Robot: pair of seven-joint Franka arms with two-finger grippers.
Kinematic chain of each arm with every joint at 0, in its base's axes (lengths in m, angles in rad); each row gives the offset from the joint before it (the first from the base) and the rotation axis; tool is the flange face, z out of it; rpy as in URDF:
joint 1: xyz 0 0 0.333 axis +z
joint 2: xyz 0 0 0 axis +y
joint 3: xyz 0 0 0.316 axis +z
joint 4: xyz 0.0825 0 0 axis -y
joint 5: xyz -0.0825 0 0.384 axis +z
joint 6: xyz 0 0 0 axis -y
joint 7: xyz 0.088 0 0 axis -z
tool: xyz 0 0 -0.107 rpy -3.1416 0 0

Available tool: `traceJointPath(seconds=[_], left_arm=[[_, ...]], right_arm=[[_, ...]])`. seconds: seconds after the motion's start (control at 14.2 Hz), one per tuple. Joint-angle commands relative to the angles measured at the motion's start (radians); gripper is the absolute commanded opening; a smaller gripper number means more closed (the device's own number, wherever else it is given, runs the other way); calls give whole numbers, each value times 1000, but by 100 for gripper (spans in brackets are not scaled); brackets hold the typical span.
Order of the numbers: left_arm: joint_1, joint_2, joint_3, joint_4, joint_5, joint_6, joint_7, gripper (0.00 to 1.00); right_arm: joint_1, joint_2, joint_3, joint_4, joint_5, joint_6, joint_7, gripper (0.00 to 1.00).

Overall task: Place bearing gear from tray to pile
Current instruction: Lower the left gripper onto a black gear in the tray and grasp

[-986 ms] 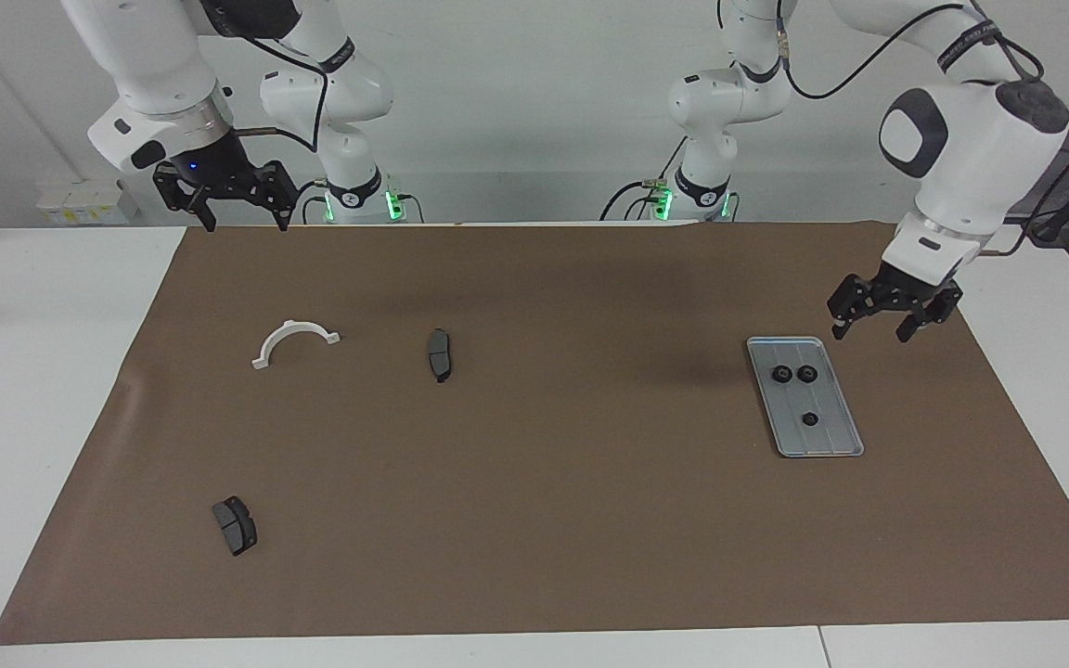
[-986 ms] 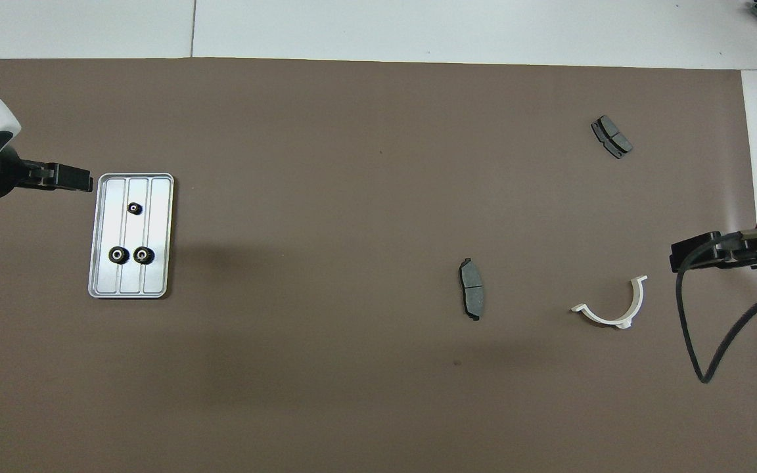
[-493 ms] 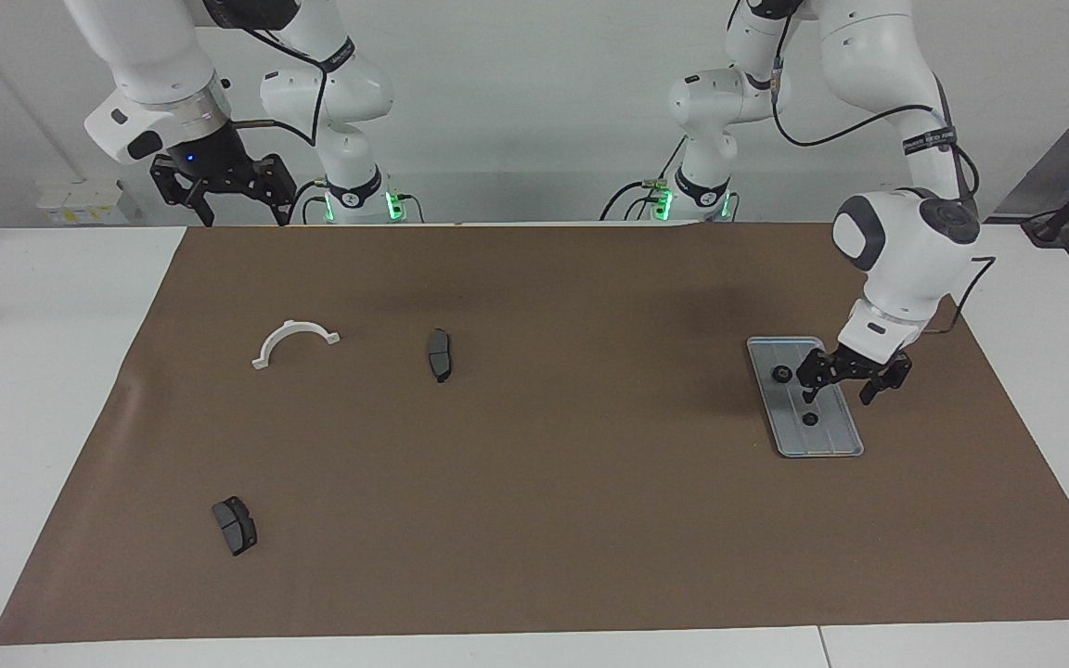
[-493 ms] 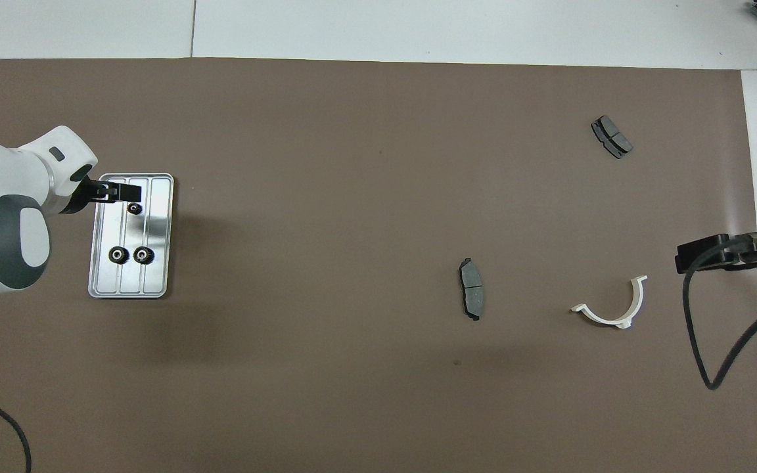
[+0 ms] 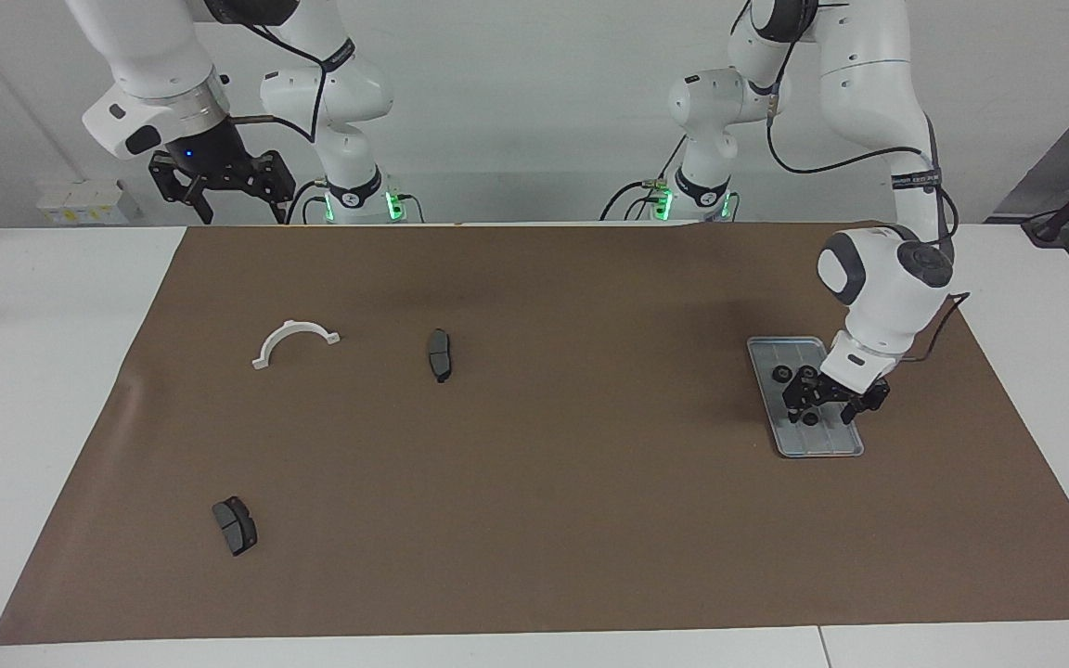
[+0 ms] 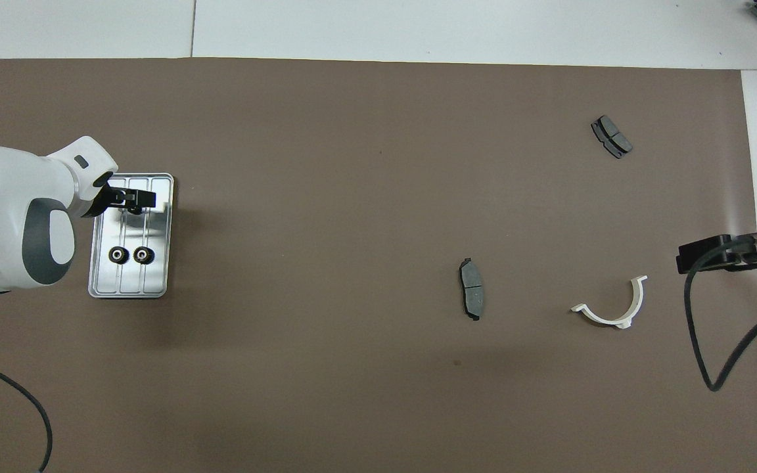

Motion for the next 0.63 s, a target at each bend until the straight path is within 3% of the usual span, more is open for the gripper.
traceJointPath(seconds=[0.0, 0.21, 0.56], left_arm=[[0, -11, 1, -30, 7, 28, 9, 58], [0, -6, 1, -36, 7, 29, 9, 43], [6, -5, 1, -59, 7, 47, 9, 37]], right_arm=[[-7, -16, 3, -17, 3, 12, 1, 100], [-7, -16, 2, -17, 3, 12, 1, 100], [-11, -31, -10, -13, 3, 15, 4, 100]])
